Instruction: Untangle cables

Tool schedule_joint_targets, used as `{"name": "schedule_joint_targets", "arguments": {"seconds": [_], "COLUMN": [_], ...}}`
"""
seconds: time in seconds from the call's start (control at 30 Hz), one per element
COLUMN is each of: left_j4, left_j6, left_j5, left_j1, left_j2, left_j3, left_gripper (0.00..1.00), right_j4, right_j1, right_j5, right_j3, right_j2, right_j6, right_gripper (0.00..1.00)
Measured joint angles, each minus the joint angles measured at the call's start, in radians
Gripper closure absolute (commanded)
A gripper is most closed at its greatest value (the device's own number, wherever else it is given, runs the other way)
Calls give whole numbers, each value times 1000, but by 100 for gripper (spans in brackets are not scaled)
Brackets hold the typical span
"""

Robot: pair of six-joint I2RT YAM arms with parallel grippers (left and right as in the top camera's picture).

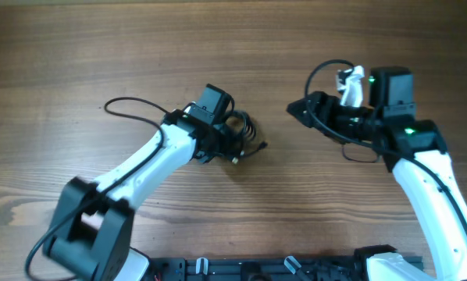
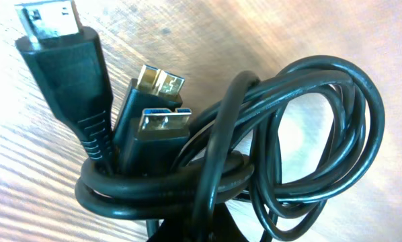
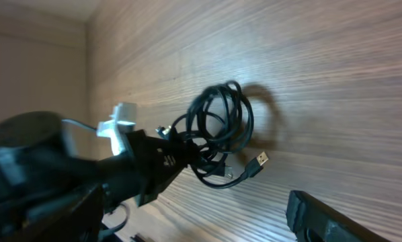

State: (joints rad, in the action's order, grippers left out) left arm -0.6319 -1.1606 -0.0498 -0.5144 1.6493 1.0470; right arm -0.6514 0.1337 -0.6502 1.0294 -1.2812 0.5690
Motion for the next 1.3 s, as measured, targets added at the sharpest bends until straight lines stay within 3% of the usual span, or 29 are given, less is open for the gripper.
{"name": "schedule_joint_targets", "arguments": {"seconds": [0.2, 0.57, 0.77, 0.93, 1.3], "left_j4": [36, 71, 76, 92, 315], "left_j6": [-146, -267, -275, -274, -239], "left_j5": [0, -1, -35, -66, -97], "left_j1": [0, 0, 1, 1, -2], "left_j2": [-122, -126, -126, -126, -131], "left_j3": [9, 10, 10, 10, 8], "left_gripper": [96, 96, 96, 96, 96], "right_j4": [89, 240, 305, 244, 166], "right_j1": [110, 238, 238, 238, 238], "right_j5": [15, 57, 90, 138, 184], "right_j3": [0, 0, 0, 0, 20], "right_j2": [-138, -322, -382, -397, -398], "right_j6": [115, 275, 296, 306, 325], "right_gripper": [28, 46, 73, 95, 96]}}
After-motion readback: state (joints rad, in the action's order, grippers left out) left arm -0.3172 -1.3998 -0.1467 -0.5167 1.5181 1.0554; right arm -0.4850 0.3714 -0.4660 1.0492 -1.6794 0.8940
